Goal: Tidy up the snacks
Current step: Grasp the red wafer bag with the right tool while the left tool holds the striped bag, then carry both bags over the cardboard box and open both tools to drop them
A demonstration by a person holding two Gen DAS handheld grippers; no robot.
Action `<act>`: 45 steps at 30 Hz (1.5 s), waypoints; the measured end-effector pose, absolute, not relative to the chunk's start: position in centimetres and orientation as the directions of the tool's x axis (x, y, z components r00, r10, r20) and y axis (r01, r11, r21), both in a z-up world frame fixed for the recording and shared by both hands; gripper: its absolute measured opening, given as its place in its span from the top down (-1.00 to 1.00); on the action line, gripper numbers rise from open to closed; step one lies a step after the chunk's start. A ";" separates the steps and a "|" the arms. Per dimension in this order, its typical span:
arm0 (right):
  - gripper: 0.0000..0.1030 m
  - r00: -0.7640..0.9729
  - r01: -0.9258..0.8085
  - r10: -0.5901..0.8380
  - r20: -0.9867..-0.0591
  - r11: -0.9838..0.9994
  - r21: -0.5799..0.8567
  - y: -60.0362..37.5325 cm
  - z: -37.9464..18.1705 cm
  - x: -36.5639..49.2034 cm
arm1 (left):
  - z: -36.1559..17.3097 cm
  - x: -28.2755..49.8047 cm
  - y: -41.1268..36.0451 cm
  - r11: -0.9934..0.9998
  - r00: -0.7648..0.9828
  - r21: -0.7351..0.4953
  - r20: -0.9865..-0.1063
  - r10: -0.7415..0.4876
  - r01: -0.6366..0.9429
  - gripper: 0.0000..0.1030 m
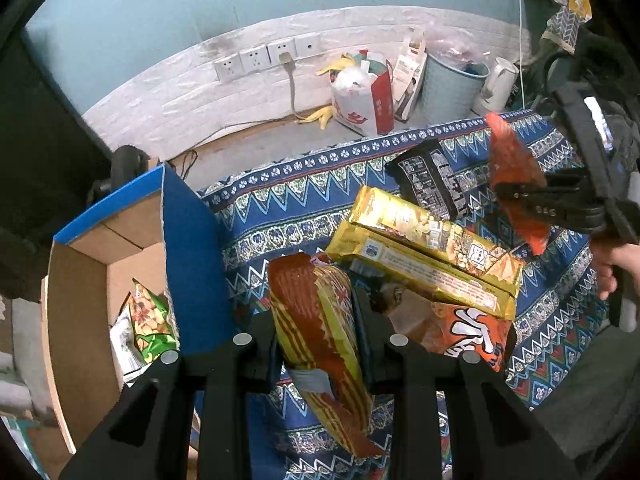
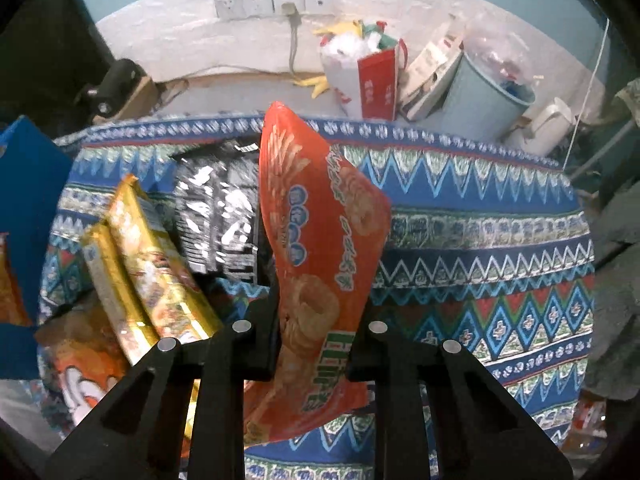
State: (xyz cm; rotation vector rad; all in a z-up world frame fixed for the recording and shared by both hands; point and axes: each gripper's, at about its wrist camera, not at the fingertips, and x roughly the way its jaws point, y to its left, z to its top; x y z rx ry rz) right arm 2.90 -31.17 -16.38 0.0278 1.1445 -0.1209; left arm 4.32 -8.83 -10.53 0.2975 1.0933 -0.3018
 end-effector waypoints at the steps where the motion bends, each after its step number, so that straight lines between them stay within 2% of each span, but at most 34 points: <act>1: 0.61 0.417 0.105 -0.084 -0.905 0.994 -0.044 -30.9 -15.8 2.8 | -10.5 4.3 -8.8 0.921 0.429 0.086 -0.899 -0.093 0.381 0.42; 24: 0.61 0.535 -0.101 0.119 -0.836 0.992 0.077 -21.5 -6.1 1.4 | -6.3 4.5 -3.2 0.961 0.490 0.016 -0.862 -0.126 0.276 0.42; 45: 0.61 0.522 -0.317 0.261 -0.812 0.943 0.099 -7.0 -3.5 4.8 | -5.0 3.4 8.6 0.996 0.541 -0.031 -0.838 -0.073 0.087 0.42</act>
